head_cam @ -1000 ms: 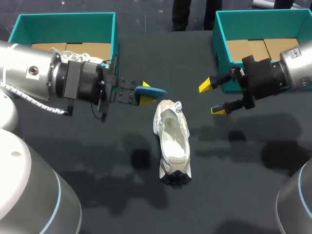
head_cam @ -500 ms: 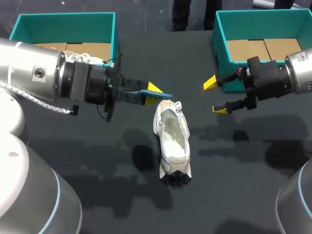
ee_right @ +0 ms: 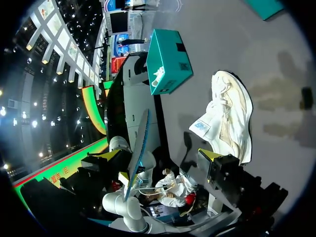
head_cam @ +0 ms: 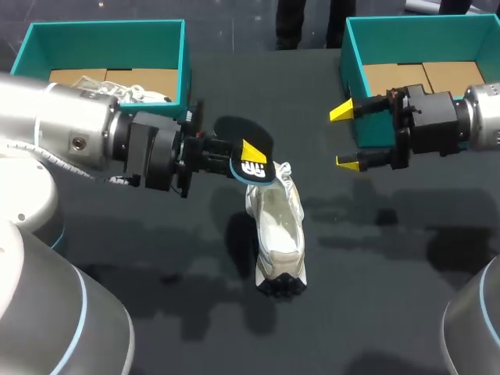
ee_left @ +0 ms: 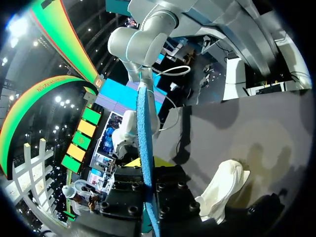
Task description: Take the shoe out of the shoebox, open the shoe tongue, remove and reinsert the insole, then place the shoe into the shoebox
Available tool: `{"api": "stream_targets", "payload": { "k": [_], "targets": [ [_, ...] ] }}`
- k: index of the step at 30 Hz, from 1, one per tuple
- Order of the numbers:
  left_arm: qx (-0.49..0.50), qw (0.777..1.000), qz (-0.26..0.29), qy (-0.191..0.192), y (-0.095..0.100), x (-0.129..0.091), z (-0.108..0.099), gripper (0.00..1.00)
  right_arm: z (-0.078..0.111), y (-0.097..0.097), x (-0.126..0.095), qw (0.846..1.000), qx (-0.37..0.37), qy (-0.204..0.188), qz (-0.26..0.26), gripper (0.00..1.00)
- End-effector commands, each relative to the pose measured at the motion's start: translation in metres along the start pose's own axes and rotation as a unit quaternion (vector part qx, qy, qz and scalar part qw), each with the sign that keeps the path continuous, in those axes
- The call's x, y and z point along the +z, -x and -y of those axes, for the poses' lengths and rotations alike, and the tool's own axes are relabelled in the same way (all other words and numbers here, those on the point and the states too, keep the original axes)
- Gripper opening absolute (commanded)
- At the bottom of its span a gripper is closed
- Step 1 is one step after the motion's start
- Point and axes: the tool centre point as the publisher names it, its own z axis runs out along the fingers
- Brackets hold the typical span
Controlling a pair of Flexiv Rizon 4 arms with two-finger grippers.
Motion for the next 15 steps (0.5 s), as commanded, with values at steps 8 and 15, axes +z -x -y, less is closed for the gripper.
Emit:
{"api": "stream_targets", "payload": {
  "k": [8,15],
  "targets": [
    [0.019,1.0,-0.014,-0.001,0.0,0.008,-0.008,0.0,0.001,-0.001,0.002,1.0,0.002,0.003,-0.009,1.0],
    [0.097,0.995,-0.016,0.016,-0.007,0.018,-0.027,0.0,-0.001,-0.018,0.01,0.999,0.007,-0.003,-0.037,1.0]
  ]
}}
